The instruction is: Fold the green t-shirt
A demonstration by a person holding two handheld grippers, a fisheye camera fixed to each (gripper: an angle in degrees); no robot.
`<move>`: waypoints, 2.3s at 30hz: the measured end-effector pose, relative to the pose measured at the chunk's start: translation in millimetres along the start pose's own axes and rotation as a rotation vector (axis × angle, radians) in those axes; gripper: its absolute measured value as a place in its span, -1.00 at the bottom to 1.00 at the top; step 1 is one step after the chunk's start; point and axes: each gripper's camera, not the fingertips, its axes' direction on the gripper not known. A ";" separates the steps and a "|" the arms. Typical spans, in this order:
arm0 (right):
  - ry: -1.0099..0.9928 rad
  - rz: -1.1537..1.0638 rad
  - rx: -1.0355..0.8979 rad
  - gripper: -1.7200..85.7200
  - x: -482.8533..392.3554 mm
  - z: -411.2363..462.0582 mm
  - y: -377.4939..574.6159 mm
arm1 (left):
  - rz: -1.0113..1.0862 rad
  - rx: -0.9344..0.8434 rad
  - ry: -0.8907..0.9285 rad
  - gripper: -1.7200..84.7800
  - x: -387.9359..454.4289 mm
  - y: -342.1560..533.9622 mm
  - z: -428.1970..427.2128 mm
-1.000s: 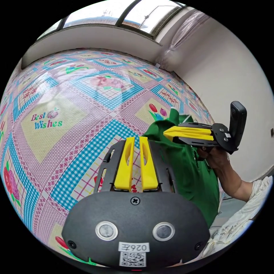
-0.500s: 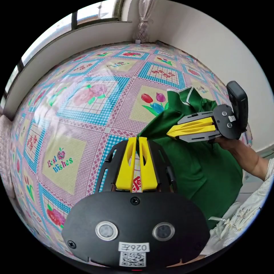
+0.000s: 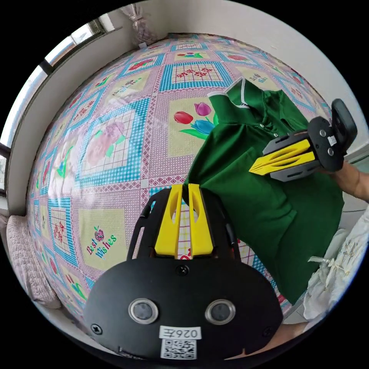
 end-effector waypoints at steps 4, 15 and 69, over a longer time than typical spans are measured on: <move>-0.025 0.074 -0.001 -0.98 9.8 -8.0 7.6 | -0.170 0.179 0.358 -0.92 -71.8 40.0 -3.2; -0.056 0.337 0.106 -0.98 31.3 -78.8 127.5 | -0.570 0.703 1.099 -0.98 -182.7 166.6 79.9; 0.917 0.320 0.954 -0.98 -309.6 -430.7 459.1 | 0.061 1.821 0.285 -0.85 358.8 675.8 -262.4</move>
